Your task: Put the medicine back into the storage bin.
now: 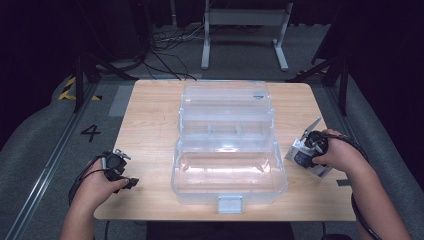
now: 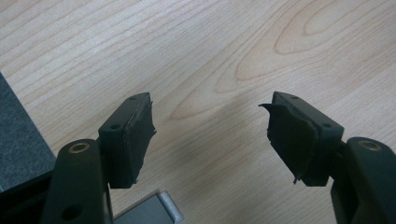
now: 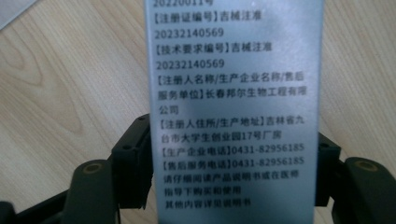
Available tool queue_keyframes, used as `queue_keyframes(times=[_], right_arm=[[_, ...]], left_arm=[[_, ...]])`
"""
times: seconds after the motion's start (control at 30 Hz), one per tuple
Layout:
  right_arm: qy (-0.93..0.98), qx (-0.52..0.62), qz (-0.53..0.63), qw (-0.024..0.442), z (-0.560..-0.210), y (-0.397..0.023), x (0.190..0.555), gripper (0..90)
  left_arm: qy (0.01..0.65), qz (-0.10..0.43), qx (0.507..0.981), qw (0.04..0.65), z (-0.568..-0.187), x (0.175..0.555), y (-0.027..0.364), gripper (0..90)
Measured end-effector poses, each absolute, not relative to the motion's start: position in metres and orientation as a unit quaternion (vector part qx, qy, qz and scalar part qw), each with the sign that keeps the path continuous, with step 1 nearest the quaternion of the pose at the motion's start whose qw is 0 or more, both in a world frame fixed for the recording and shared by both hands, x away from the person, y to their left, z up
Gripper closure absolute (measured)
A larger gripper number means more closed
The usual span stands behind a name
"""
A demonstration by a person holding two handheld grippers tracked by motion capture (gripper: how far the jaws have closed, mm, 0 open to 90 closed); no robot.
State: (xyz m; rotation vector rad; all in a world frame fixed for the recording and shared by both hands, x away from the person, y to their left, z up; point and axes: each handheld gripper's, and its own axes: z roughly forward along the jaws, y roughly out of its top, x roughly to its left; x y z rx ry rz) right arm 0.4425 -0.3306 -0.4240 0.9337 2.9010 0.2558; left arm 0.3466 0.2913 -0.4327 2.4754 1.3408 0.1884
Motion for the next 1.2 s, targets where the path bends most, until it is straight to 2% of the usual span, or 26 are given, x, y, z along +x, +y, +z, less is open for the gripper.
queue_keyframes(times=[0.1,0.27,0.37,0.53,0.9,1.2], right_arm=[[0.949,0.306,0.070,0.036,-0.428,-0.328,0.444,36.1],[0.950,0.307,0.055,0.028,-0.432,-0.325,0.445,42.8],[0.951,0.306,0.046,0.024,-0.433,-0.326,0.447,49.8],[0.952,0.301,0.040,0.026,-0.430,-0.324,0.447,53.9],[0.952,0.302,0.049,0.026,-0.424,-0.322,0.446,56.4],[0.950,0.306,0.054,0.026,-0.394,-0.321,0.444,56.6]], left_arm=[[0.469,0.065,0.866,0.159,-0.433,0.347,0.291,31.9],[0.469,0.063,0.867,0.160,-0.434,0.347,0.291,31.9],[0.469,0.062,0.866,0.160,-0.434,0.347,0.292,31.9],[0.469,0.063,0.867,0.160,-0.434,0.347,0.292,31.9],[0.468,0.063,0.867,0.160,-0.435,0.348,0.291,31.9],[0.468,0.056,0.866,0.167,-0.439,0.354,0.289,29.2]])
